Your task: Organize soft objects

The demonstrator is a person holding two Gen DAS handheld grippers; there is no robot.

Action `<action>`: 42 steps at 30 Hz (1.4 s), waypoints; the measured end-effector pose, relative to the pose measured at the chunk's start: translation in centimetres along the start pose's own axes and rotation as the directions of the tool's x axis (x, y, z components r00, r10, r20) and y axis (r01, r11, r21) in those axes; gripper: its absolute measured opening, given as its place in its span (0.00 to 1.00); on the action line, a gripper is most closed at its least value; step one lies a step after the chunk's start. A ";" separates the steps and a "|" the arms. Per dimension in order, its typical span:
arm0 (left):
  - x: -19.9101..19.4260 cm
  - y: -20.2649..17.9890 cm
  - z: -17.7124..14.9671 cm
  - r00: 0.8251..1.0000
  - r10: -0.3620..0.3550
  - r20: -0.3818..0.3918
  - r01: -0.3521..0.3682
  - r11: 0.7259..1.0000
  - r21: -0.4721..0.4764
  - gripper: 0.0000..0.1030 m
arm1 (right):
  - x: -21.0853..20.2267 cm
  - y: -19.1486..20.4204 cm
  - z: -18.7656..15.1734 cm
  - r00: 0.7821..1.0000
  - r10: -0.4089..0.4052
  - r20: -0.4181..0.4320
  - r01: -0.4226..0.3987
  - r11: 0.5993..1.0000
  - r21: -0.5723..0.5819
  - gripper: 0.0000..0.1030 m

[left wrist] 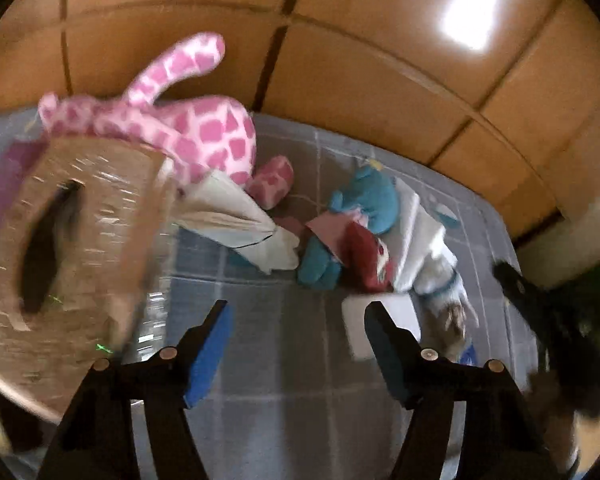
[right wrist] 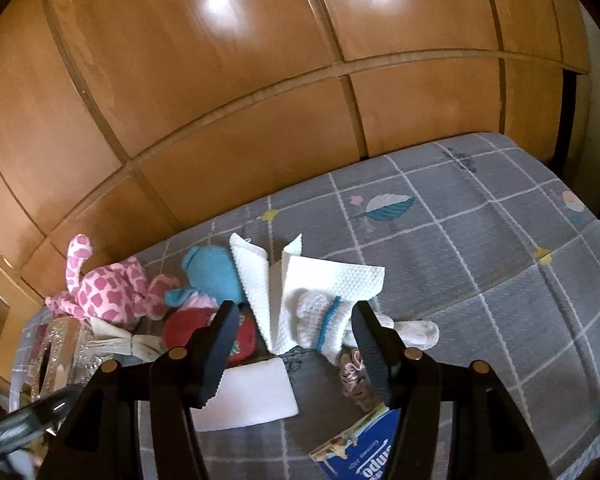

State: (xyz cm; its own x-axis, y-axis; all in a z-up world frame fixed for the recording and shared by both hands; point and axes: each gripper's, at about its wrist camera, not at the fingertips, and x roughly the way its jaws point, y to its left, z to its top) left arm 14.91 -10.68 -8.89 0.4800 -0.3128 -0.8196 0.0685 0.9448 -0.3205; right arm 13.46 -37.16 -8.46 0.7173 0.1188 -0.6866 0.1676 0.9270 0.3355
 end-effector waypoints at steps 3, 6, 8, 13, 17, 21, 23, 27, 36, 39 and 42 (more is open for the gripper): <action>2.8 -0.8 0.9 0.998 0.054 -0.016 -0.055 0.994 -0.097 0.68 | -0.2 0.0 0.1 1.000 0.020 0.000 -0.020 1.000 0.009 0.58; 4.7 -1.4 2.1 0.995 0.099 -0.031 -0.103 0.979 -0.176 0.73 | -0.2 -0.3 0.2 0.999 0.047 -0.005 -0.047 0.998 0.033 0.58; 5.5 -2.2 3.0 0.991 0.134 -0.031 -0.137 0.972 -0.189 0.74 | -0.2 -0.6 0.2 0.998 0.060 -0.011 -0.059 0.997 0.050 0.58; 6.4 -3.7 4.1 0.978 0.208 -0.027 -0.210 0.975 -0.074 0.71 | 0.1 -1.5 0.1 0.994 0.104 -0.038 -0.099 0.989 0.105 0.58; 4.7 -5.7 4.7 0.980 0.197 -0.032 -0.183 0.950 0.253 0.68 | 0.3 -1.9 0.0 0.986 0.159 -0.056 -0.150 0.979 0.140 0.58; 0.2 -4.1 5.6 0.992 0.118 -0.035 -0.097 0.920 0.380 0.68 | 0.6 0.1 -0.5 0.966 0.237 -0.102 -0.232 0.971 0.063 0.57; -2.3 -2.1 6.1 0.997 0.072 -0.036 -0.053 0.928 0.368 0.68 | 0.9 2.0 -1.0 0.956 0.259 -0.141 -0.263 0.965 -0.015 0.57; -5.6 0.7 5.7 1.000 0.023 -0.009 -0.018 0.941 0.337 0.69 | 1.2 8.2 -2.5 0.943 0.263 -0.203 -0.312 0.910 -0.274 0.57; -9.1 4.4 1.9 0.999 -0.020 0.044 0.003 0.936 0.352 0.69 | 8.6 20.9 -5.3 0.935 0.138 -0.327 -0.338 0.629 -0.700 0.57; -9.9 5.5 1.3 0.998 -0.032 0.050 0.013 0.937 0.348 0.72 | 11.2 22.7 -5.8 0.942 0.071 -0.329 -0.310 0.563 -0.766 0.57; -10.2 6.6 0.9 0.998 -0.047 0.042 0.031 0.944 0.328 0.72 | 12.5 23.5 -6.2 0.938 0.073 -0.339 -0.328 0.505 -0.798 0.53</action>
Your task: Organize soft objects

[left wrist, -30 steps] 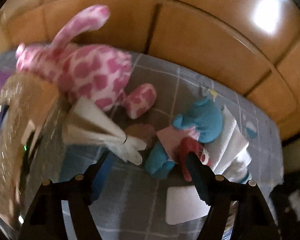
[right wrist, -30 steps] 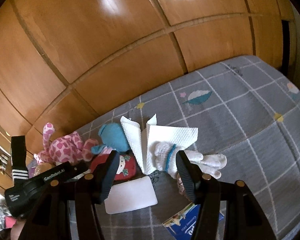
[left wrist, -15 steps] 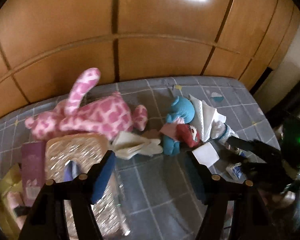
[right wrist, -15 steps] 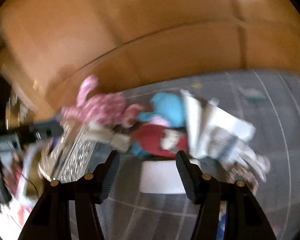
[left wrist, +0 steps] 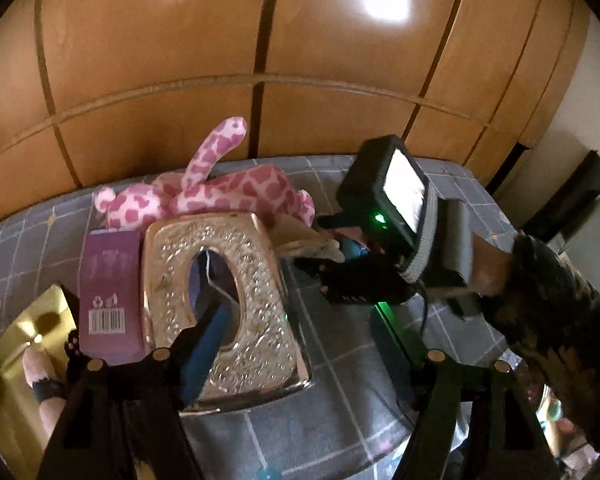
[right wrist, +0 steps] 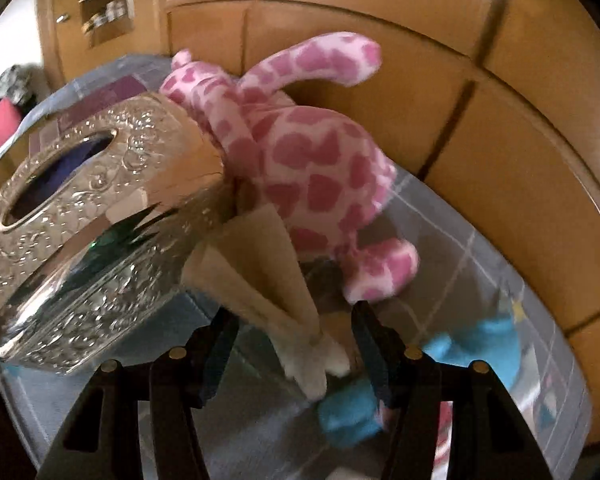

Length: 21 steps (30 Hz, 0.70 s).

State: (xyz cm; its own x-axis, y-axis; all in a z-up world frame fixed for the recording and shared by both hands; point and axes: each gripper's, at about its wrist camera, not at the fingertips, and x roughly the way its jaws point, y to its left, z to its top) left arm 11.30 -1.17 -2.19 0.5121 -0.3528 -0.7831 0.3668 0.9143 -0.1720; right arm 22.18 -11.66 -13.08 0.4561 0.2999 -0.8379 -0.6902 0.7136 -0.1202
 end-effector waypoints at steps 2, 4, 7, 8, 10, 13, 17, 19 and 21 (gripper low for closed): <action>0.1 0.3 -0.3 1.000 -0.004 -0.003 0.004 1.000 -0.008 0.72 | 0.6 0.3 0.3 0.999 0.029 -0.014 -0.029 0.999 -0.032 0.27; 0.1 0.6 -0.5 1.000 -0.007 -0.005 0.007 1.000 -0.017 0.72 | 0.7 0.3 0.4 0.999 0.033 -0.018 -0.034 0.999 -0.023 0.23; 0.0 0.3 -0.5 1.000 -0.012 -0.001 0.012 1.000 -0.016 0.72 | -1.1 -0.1 -0.2 0.999 0.052 0.004 -0.052 0.998 0.024 0.15; 0.1 0.2 -0.5 1.000 -0.011 0.000 0.011 1.000 -0.014 0.72 | -1.8 -0.6 -0.4 0.999 0.044 0.018 -0.044 0.998 0.043 0.15; 0.4 -0.3 -0.2 1.000 -0.022 0.000 0.022 1.000 -0.005 0.72 | -4.4 -1.7 -1.4 0.998 0.014 0.059 -0.021 0.993 0.117 0.15; 0.9 -1.8 0.3 1.000 -0.016 -0.002 0.017 1.000 0.022 0.72 | -8.6 -5.1 -4.2 0.991 0.027 0.130 -0.069 0.943 0.326 0.15; 2.4 -4.8 0.6 1.000 0.000 0.000 0.000 0.994 0.113 0.71 | -13.0 -10.0 -9.6 0.974 0.011 0.228 -0.141 0.813 0.564 0.17; 4.0 -6.7 0.8 1.000 0.002 -0.012 0.000 0.985 0.172 0.69 | -14.2 -12.1 -12.5 0.968 -0.047 0.248 -0.130 0.750 0.648 0.17; 6.0 -8.8 0.8 1.000 0.000 -0.028 0.006 0.971 0.238 0.59 | -14.4 -13.7 -15.4 0.961 -0.082 0.264 -0.141 0.675 0.724 0.17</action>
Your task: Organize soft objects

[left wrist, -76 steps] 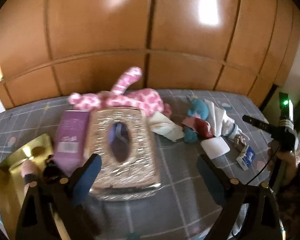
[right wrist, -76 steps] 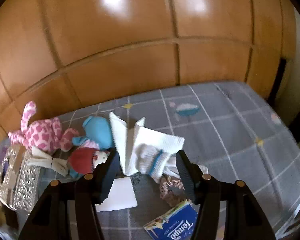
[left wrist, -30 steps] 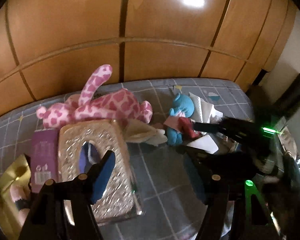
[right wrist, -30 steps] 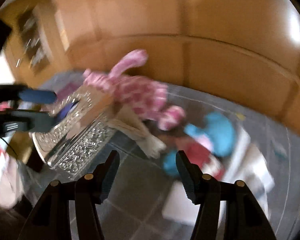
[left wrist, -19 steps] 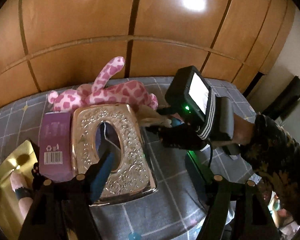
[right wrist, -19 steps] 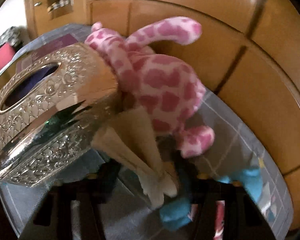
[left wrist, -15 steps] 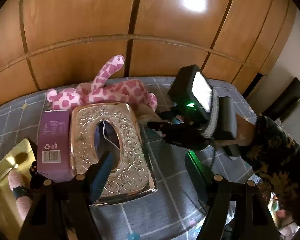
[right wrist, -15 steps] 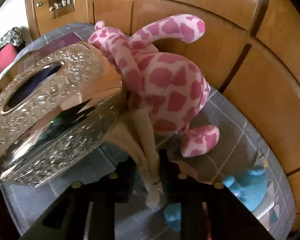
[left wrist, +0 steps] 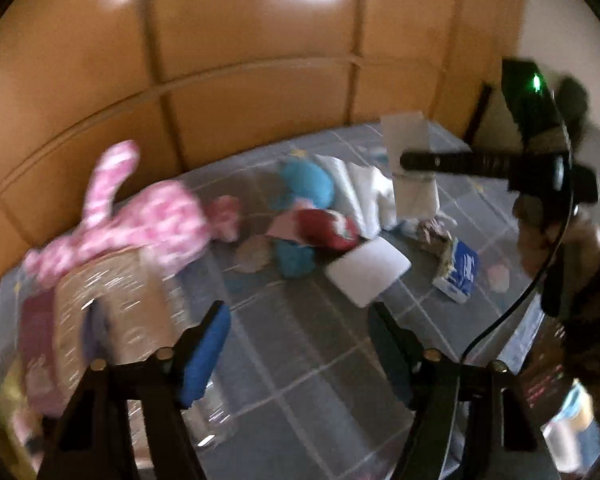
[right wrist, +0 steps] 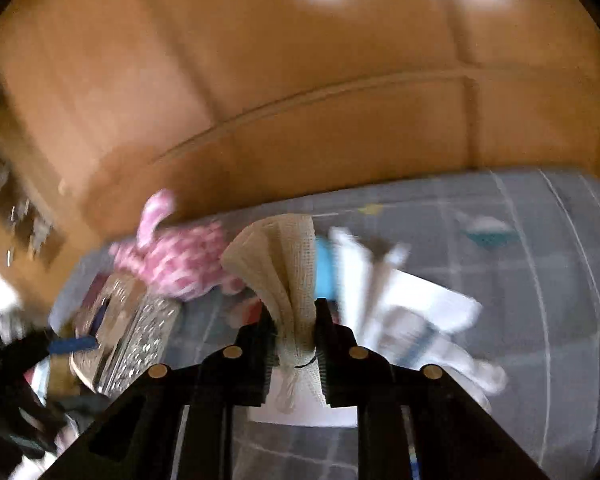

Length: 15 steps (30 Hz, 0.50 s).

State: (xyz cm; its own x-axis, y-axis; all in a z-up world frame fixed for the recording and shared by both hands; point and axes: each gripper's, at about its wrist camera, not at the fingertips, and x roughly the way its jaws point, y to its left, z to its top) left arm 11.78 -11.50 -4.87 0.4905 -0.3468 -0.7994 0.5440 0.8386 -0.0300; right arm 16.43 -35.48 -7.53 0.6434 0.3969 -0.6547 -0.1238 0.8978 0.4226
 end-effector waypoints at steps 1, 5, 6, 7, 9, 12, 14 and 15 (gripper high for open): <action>0.8 -1.0 0.1 1.000 -0.002 -0.007 0.003 0.999 0.034 0.56 | -0.4 -1.5 -0.5 1.000 -0.001 0.017 0.001 0.999 0.053 0.17; 5.3 -5.2 1.0 0.997 -0.023 -0.067 0.036 0.978 0.206 0.54 | -0.9 -4.2 -0.6 0.998 -0.039 0.047 0.030 0.986 0.167 0.17; 6.6 -6.1 1.3 0.996 -0.024 -0.089 0.046 0.968 0.245 0.54 | -1.4 -4.5 -0.5 0.997 -0.030 0.070 0.017 0.984 0.178 0.17; 7.5 -6.7 1.5 0.994 -0.022 -0.104 0.050 0.962 0.269 0.54 | -1.7 -4.7 -0.5 0.997 -0.015 0.081 -0.001 0.982 0.187 0.17; 9.9 -7.7 1.9 0.989 -0.024 -0.147 0.070 0.945 0.321 0.62 | -2.2 -4.6 -0.7 0.997 -0.004 0.081 -0.011 0.982 0.191 0.17; 12.7 -8.6 2.5 0.982 -0.009 -0.190 0.080 0.926 0.369 0.66 | -2.1 -4.2 -0.7 0.998 -0.004 0.070 -0.008 0.986 0.164 0.17; 14.1 -9.0 2.7 0.979 0.006 -0.204 0.077 0.914 0.399 0.69 | -1.8 -4.1 -0.6 0.998 -0.004 0.061 -0.005 0.988 0.153 0.17; 14.6 -9.1 2.8 0.977 0.008 -0.215 0.082 0.910 0.406 0.70 | -1.8 -4.0 -0.7 0.998 -0.003 0.060 -0.006 0.989 0.149 0.17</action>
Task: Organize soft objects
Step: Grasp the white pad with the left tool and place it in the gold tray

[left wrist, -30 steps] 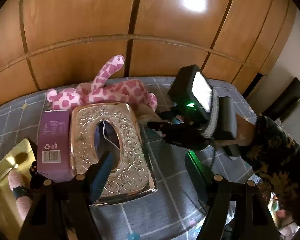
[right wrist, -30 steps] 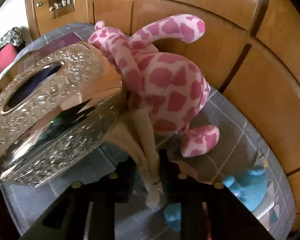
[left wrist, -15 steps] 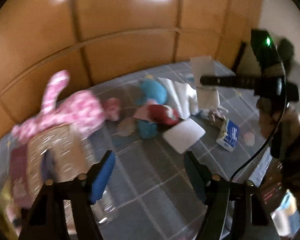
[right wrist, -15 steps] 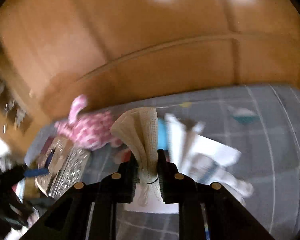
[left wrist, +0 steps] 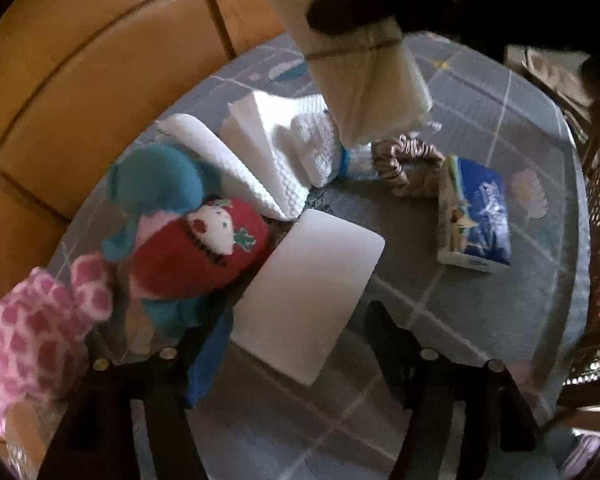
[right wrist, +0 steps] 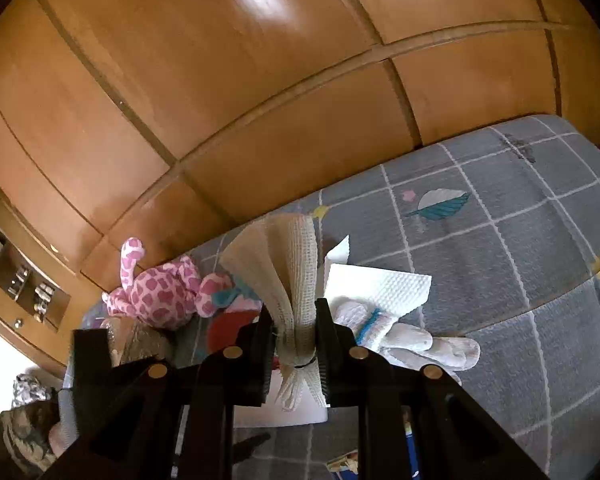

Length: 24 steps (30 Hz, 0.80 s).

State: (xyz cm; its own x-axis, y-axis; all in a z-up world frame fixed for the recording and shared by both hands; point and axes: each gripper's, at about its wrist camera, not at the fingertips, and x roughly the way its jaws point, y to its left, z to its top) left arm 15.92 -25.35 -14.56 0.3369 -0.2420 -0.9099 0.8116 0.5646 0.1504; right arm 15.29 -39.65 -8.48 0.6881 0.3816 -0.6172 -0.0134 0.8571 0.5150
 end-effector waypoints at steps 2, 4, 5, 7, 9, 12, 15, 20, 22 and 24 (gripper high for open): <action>1.0 0.1 0.5 1.000 -0.008 -0.013 0.009 1.000 0.020 0.71 | 0.0 0.0 0.0 1.000 0.005 0.001 -0.005 1.000 -0.001 0.17; 1.7 0.3 0.8 1.000 -0.015 -0.025 0.015 0.999 0.029 0.71 | 0.1 0.0 -0.1 1.000 0.004 0.003 -0.004 1.000 0.000 0.17; 2.1 0.3 1.0 0.999 -0.025 -0.031 0.025 0.999 0.027 0.71 | 0.2 0.0 -0.1 1.000 -0.001 0.003 0.001 1.000 -0.002 0.17; 2.7 0.5 1.4 0.998 -0.044 -0.034 0.044 0.999 0.019 0.71 | 0.2 0.1 -0.1 1.000 -0.012 0.005 0.012 1.000 -0.009 0.17; 3.3 0.6 1.7 0.997 -0.065 -0.043 0.064 0.998 -0.004 0.65 | 0.4 0.0 -0.2 1.000 -0.027 0.001 0.027 1.000 -0.013 0.17; 4.0 0.9 1.7 0.997 -0.061 -0.037 0.059 0.998 -0.031 0.58 | 0.8 -0.1 -0.2 0.997 -0.081 -0.006 0.081 0.996 -0.022 0.17; 3.3 1.1 1.1 0.999 -0.048 -0.009 0.047 0.997 -0.061 0.56 | 1.3 -0.5 -0.3 0.991 -0.131 -0.025 0.131 0.991 -0.017 0.17; -0.5 2.2 -0.8 0.993 -0.099 0.071 0.108 0.985 -0.135 0.56 | 1.5 -0.9 -0.3 0.987 -0.155 -0.035 0.154 0.988 -0.011 0.16; -1.9 2.8 -1.3 0.990 -0.106 0.097 0.121 0.979 -0.162 0.56 | 1.6 -0.9 -0.4 0.986 -0.160 -0.041 0.160 0.987 -0.013 0.17; -3.4 4.2 -1.5 0.985 -0.122 0.119 0.145 0.967 -0.211 0.56 | 1.6 -0.8 -0.4 0.986 -0.163 -0.044 0.162 0.987 -0.021 0.17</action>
State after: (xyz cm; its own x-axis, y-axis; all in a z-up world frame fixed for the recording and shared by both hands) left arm 17.43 -20.99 -11.47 0.2898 -0.4012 -0.8689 0.7324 0.6774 -0.0685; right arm 16.06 -39.60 -10.14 0.6485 0.2518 -0.7183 0.0827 0.9148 0.3954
